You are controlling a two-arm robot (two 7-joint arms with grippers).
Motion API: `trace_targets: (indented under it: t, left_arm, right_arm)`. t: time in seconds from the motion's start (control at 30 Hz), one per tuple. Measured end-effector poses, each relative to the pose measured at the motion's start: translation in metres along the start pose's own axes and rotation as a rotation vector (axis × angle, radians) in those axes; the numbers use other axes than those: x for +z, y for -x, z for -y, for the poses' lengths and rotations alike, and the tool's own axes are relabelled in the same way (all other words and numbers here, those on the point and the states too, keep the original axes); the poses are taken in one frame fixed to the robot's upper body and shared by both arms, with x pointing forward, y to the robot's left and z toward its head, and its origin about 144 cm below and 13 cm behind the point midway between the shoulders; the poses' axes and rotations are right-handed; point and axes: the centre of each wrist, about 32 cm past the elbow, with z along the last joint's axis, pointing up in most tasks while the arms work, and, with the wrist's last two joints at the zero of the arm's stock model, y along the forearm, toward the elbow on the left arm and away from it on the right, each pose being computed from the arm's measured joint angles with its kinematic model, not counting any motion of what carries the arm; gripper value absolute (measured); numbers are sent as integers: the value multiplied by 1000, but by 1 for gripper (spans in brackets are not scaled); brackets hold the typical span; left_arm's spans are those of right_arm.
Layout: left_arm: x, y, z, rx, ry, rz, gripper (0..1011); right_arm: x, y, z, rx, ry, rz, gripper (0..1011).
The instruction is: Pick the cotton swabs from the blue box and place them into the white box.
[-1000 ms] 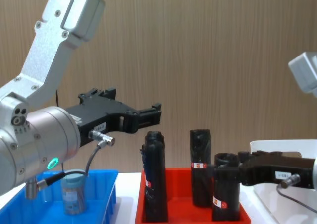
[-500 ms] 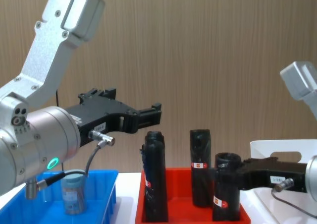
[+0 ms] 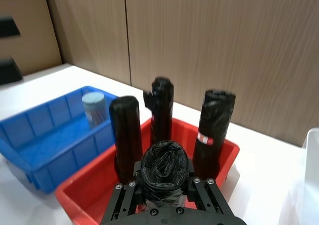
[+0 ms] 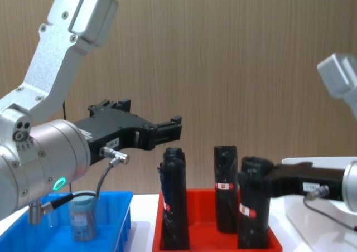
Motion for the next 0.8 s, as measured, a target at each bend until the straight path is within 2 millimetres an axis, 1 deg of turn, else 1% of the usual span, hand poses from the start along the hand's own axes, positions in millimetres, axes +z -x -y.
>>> trace_targets:
  t: [0.13,0.33,0.4,0.47,0.57,0.8]
  left_arm:
    - [0,0,0,0,0,0,1000]
    - [0,0,0,0,0,0,1000]
    - [0,0,0,0,0,0,1000]
    - [0,0,0,0,0,0,1000]
    - [0,0,0,0,0,0,1000]
    - [0,0,0,0,0,0,1000]
  right_arm:
    - [9,2,2,-9,-36,10,436]
    - [31,2,9,-36,-107,33,411]
    - [33,1,9,-40,-114,35,400]
    - [42,-1,13,-62,-142,48,387]
    - [51,-5,17,-89,-164,62,378]
    - [66,-17,27,-164,-193,86,367]
